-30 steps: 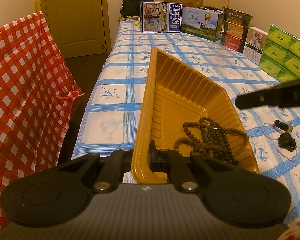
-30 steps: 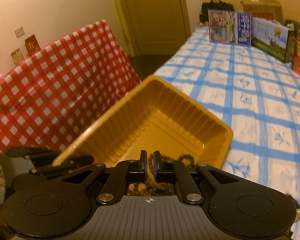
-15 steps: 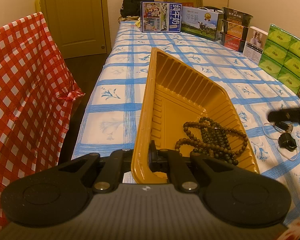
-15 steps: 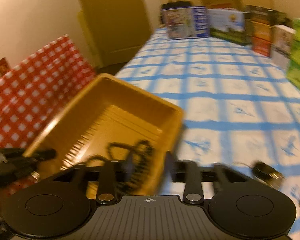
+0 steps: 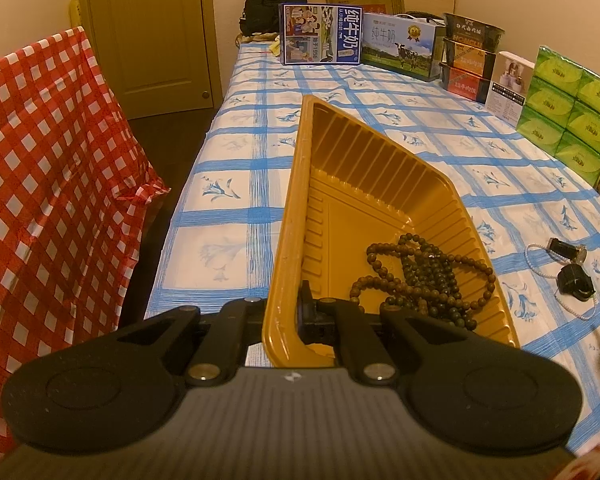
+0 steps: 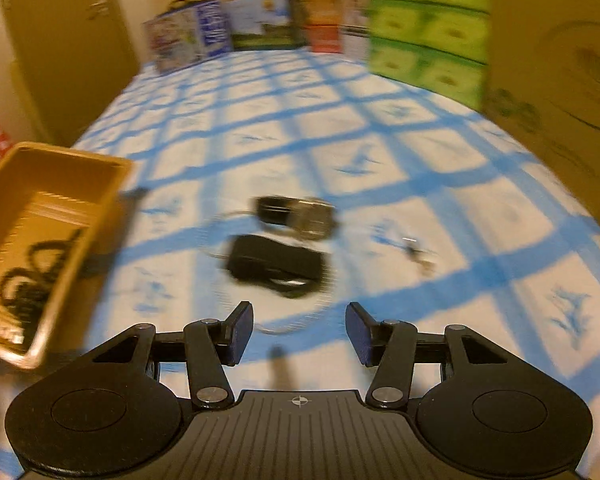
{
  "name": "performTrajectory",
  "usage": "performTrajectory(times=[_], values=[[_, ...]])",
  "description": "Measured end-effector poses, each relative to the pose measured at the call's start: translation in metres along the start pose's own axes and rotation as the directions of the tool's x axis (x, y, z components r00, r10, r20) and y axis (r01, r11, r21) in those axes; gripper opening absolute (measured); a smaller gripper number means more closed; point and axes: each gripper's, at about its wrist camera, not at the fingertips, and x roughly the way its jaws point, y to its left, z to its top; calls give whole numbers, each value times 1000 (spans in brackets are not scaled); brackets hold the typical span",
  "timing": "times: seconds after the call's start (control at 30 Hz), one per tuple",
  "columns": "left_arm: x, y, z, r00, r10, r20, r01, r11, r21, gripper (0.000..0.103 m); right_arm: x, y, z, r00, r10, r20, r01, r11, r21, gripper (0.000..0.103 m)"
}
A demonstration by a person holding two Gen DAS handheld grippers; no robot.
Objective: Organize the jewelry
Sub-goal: 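Move the open right tool back to the jewelry pile, then close the right tool on a small pearl earring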
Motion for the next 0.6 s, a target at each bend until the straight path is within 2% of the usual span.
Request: performTrajectory(times=[0.2,0.37,0.47,0.6], values=[[-1,1,2,1000,2,0,-2,1000,4,5,0,-33,4,996,-79,48,78,997,23,51],[-2,1,3,1000,2,-1,-2,1000,6,5,12,-45,12,990,-120,68,121,993,-14,51],[-2,2,3,1000,3,-1,-3,1000,8,5,21,-52,15,989,-135,56,137,990,-30,38],[-2,1,3,1000,2,-2,-2,1000,6,5,29,-59,15,989,-137,55,139,990,-34,31]])
